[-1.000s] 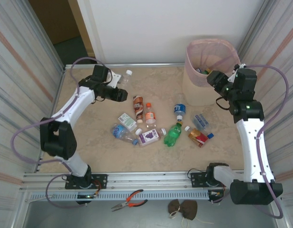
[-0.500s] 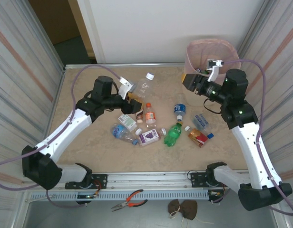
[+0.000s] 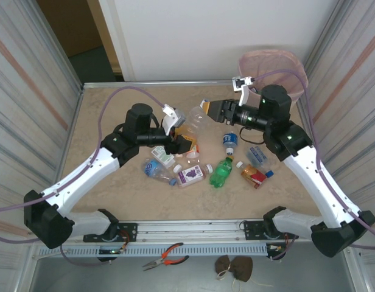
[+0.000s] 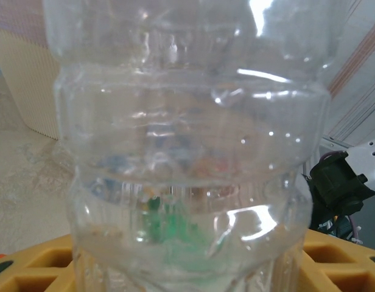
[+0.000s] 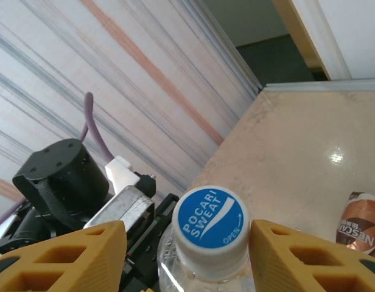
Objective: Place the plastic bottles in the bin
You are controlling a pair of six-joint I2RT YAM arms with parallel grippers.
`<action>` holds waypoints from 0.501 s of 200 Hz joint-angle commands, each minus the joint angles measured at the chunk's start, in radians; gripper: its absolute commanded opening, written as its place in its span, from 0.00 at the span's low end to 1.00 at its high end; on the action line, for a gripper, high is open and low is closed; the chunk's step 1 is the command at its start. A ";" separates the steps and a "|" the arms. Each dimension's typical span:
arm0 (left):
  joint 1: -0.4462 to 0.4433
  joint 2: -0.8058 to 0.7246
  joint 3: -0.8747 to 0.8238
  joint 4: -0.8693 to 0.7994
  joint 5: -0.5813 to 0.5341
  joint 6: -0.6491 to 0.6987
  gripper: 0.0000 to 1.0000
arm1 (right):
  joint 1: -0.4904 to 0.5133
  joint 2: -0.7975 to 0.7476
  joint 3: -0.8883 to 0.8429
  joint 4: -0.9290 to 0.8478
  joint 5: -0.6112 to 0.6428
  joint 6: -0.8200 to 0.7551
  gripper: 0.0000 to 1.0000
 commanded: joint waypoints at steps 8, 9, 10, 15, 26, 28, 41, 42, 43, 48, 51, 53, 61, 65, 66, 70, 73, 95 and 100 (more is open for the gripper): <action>-0.017 -0.028 -0.006 0.013 -0.004 -0.009 0.52 | 0.027 0.036 0.053 0.011 0.008 -0.025 0.49; -0.018 -0.028 -0.007 0.013 -0.004 -0.009 0.52 | 0.027 0.036 0.054 0.011 0.008 -0.024 0.49; -0.017 -0.028 -0.007 0.012 -0.004 -0.009 0.52 | 0.029 0.037 0.054 0.011 0.008 -0.024 0.48; -0.018 -0.030 -0.006 0.012 -0.008 -0.010 0.52 | 0.033 0.039 0.054 0.011 0.008 -0.023 0.46; -0.019 -0.029 -0.008 0.013 -0.015 -0.012 0.52 | 0.041 0.040 0.052 0.012 0.014 -0.024 0.42; -0.019 -0.029 -0.009 0.013 -0.016 -0.012 0.52 | 0.043 0.039 0.051 0.013 0.016 -0.024 0.42; -0.020 -0.027 -0.007 0.012 -0.020 -0.013 0.52 | 0.052 0.036 0.046 0.020 0.024 -0.025 0.36; -0.020 -0.028 -0.006 0.012 -0.020 -0.012 0.52 | 0.053 0.036 0.045 0.020 0.025 -0.025 0.36; -0.020 -0.027 -0.006 0.011 -0.020 -0.013 0.52 | 0.054 0.034 0.045 0.021 0.026 -0.026 0.35; -0.020 -0.028 -0.007 0.012 -0.020 -0.012 0.52 | 0.056 0.034 0.043 0.021 0.032 -0.027 0.34; -0.020 -0.028 -0.008 0.010 -0.020 -0.012 0.52 | 0.058 0.034 0.041 0.020 0.035 -0.027 0.32; -0.020 -0.027 -0.008 0.010 -0.021 -0.012 0.52 | 0.059 0.033 0.041 0.019 0.037 -0.027 0.32; -0.020 -0.029 -0.010 0.007 -0.023 -0.012 0.52 | 0.062 0.032 0.041 0.017 0.042 -0.028 0.29; -0.021 -0.030 -0.011 0.008 -0.023 -0.012 0.52 | 0.063 0.030 0.041 0.015 0.046 -0.028 0.28; -0.020 -0.031 -0.011 0.008 -0.023 -0.012 0.52 | 0.063 0.029 0.041 0.014 0.046 -0.029 0.28; -0.020 -0.033 -0.012 0.008 -0.024 -0.012 0.52 | 0.064 0.030 0.041 0.012 0.049 -0.030 0.27; -0.020 -0.032 -0.012 0.009 -0.024 -0.013 0.52 | 0.065 0.029 0.041 0.010 0.052 -0.032 0.27; -0.020 -0.039 -0.016 0.011 -0.037 -0.016 0.58 | 0.070 0.025 0.041 0.002 0.071 -0.038 0.24; -0.020 -0.043 -0.018 0.012 -0.040 -0.019 0.60 | 0.070 0.023 0.041 -0.001 0.075 -0.037 0.24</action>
